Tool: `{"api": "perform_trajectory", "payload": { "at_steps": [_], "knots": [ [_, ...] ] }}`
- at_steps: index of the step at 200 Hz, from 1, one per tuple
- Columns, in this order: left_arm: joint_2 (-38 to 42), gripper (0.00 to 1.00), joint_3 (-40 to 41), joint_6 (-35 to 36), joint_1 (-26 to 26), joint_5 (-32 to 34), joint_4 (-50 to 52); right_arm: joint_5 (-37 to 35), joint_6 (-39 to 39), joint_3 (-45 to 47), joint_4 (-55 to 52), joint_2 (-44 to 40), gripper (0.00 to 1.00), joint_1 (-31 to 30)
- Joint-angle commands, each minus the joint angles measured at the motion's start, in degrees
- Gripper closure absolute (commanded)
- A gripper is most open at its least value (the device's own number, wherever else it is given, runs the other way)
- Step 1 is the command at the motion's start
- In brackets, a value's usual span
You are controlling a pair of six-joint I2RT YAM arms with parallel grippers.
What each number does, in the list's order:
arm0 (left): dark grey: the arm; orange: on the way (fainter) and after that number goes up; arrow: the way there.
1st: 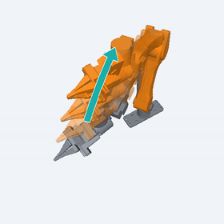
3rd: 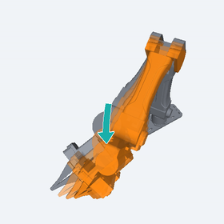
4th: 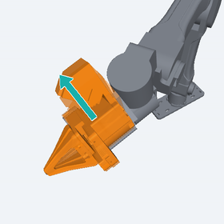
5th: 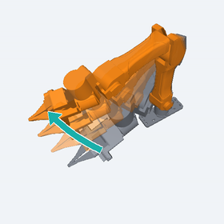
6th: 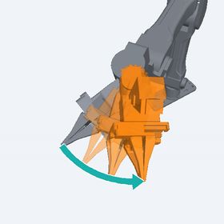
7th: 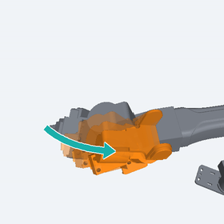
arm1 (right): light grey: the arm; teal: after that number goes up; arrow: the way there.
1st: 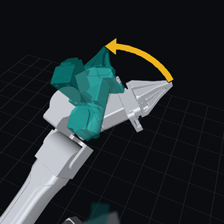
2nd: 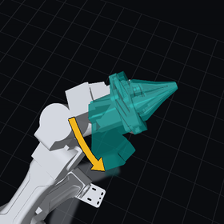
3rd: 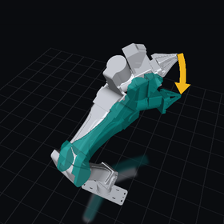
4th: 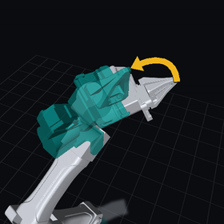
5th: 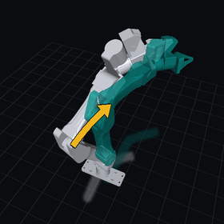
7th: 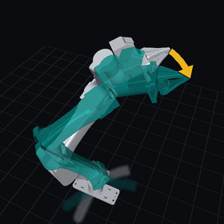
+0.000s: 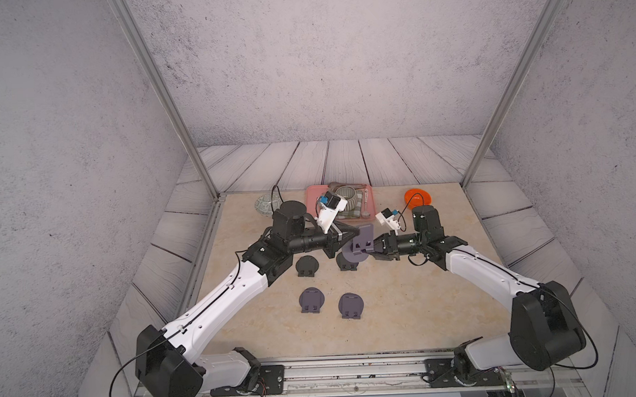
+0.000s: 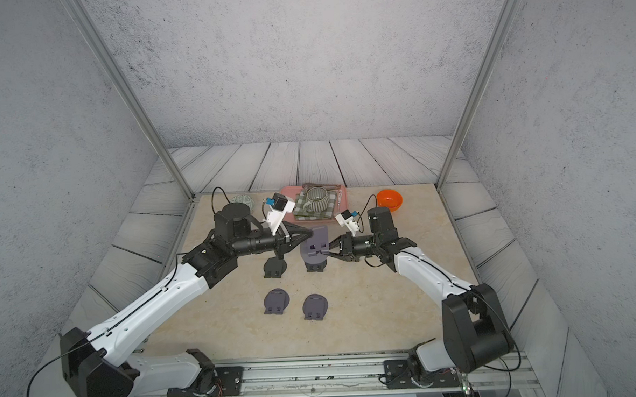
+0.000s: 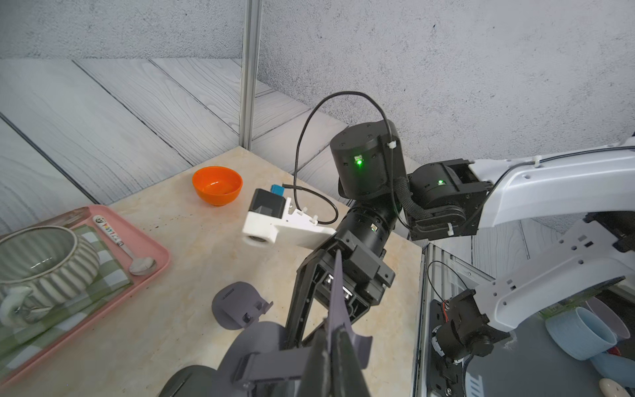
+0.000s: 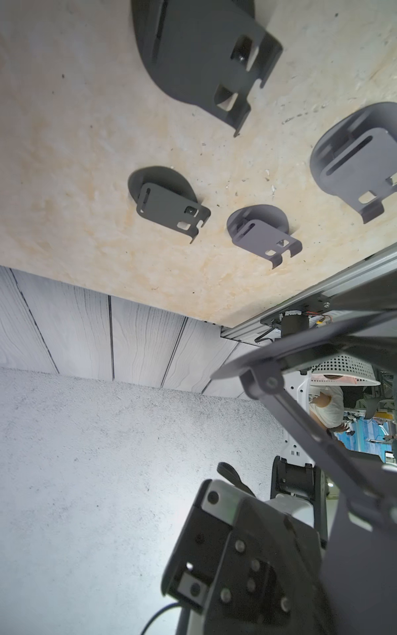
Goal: Open the phone stand
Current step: Open the phone stand, then place the phone stand at the center of the board.
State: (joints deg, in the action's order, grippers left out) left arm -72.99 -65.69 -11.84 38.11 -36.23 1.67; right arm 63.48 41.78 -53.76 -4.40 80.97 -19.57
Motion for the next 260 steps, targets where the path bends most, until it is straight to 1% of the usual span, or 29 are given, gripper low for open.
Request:
{"api": "perform_trajectory", "payload": {
  "at_steps": [1,31,65,80,97,108,118,137,158,179,207,240,260],
  "knots": [
    [-0.9,1.00,2.2,-2.7,-0.2,-0.9,-7.8,-0.7,-3.0,-1.0,-7.8,-2.2,0.63,2.6],
    [-3.4,1.00,4.6,-5.4,-0.1,-1.6,-11.7,-2.6,-4.6,-0.3,-12.4,-7.3,0.59,7.1],
    [-8.1,1.00,5.2,-9.2,0.3,-2.9,-18.0,-9.3,-11.2,0.2,-25.7,-15.4,0.59,13.7],
    [-11.3,1.00,3.7,-10.0,1.1,-3.3,-19.6,-10.7,-11.6,1.2,-28.4,-20.1,0.59,18.3],
    [-16.0,1.00,0.4,-9.2,3.0,-4.7,-19.8,-11.8,-11.6,0.8,-31.6,-25.0,0.59,23.3],
    [-19.7,1.00,-2.0,-9.4,4.8,-4.7,-20.4,-14.2,-11.7,-0.7,-33.7,-27.8,0.59,25.0],
    [-23.4,1.00,-4.4,-10.5,6.2,-5.2,-21.8,-17.2,-11.7,-2.3,-35.6,-30.0,0.57,25.2],
    [-30.5,1.00,-8.6,-13.8,8.4,-5.4,-26.7,-21.8,-11.5,-5.2,-38.7,-33.2,0.57,25.3],
    [-38.6,1.00,-15.1,-15.4,11.1,-6.0,-28.3,-24.2,-11.9,-7.8,-40.9,-36.0,0.57,25.3],
    [-45.7,1.00,-22.0,-15.8,13.5,-7.0,-28.1,-23.7,-11.3,-8.9,-42.2,-36.5,0.57,25.2],
    [-54.3,1.00,-30.7,-17.3,15.6,-8.7,-28.6,-22.1,-6.7,-5.2,-36.8,-39.2,0.57,25.2],
    [-61.2,1.00,-37.8,-19.3,16.5,-10.8,-28.5,-23.8,-9.1,-7.3,-40.4,-39.3,0.57,25.2],
    [-65.1,1.00,-42.3,-20.1,17.3,-12.2,-27.1,-23.6,-8.5,-6.8,-39.9,-39.5,0.57,25.2]
  ]
}}
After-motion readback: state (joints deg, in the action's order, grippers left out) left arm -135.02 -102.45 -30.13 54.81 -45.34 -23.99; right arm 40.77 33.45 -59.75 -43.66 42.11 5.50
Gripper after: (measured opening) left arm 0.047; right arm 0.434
